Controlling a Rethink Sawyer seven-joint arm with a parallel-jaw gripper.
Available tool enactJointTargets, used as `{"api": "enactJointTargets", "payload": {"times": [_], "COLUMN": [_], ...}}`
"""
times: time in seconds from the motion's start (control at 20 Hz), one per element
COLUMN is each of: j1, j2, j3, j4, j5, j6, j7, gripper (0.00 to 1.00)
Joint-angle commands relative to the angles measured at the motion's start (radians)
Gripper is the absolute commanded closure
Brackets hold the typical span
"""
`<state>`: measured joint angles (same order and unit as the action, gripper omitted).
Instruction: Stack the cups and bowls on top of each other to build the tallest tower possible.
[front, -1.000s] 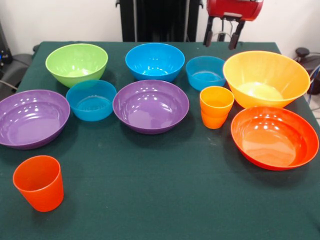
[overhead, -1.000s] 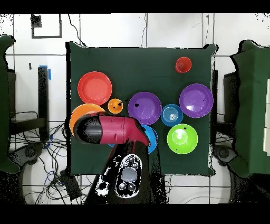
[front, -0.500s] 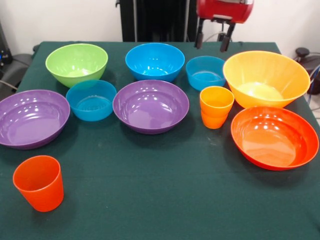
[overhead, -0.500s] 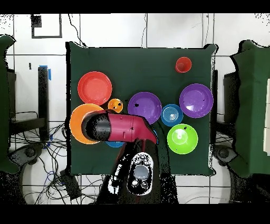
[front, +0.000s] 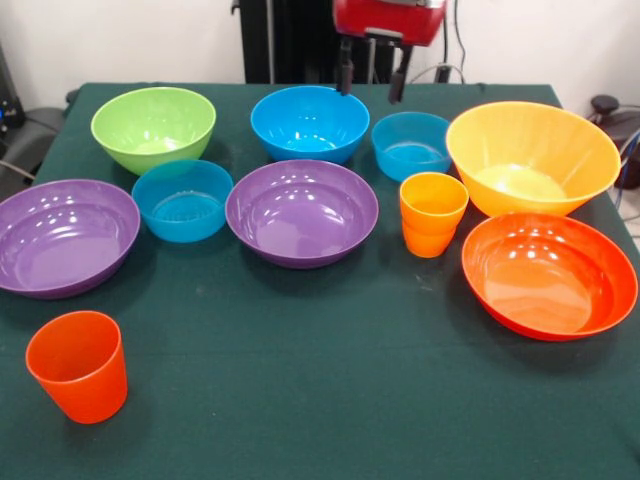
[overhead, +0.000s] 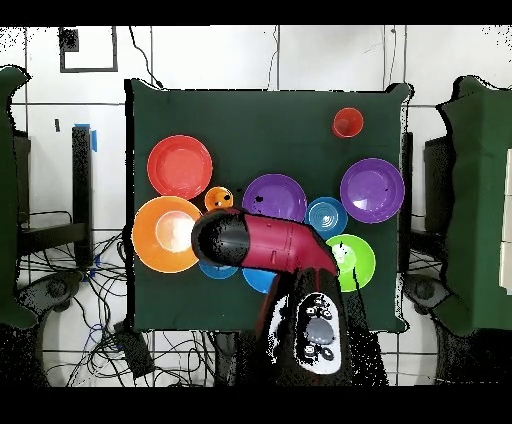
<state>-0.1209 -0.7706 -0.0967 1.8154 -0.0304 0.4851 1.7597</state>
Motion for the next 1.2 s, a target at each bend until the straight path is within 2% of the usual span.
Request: {"api": "enactJointTargets", "payload": {"times": [0.05, 0.8, 1.2], "j1": [-0.022, -0.037, 0.018], "j2": [0.01, 0.017, 0.044], "j3": [0.124, 0.131, 0.11], "j4": [0.05, 0.06, 0.033], "j5": [-0.109, -0.157, -0.156], "j6": [-0.033, -0.069, -0.074], "j7": [-0.048, -0.008, 0.052], "gripper": [0.0, 0.0, 0.0]}}
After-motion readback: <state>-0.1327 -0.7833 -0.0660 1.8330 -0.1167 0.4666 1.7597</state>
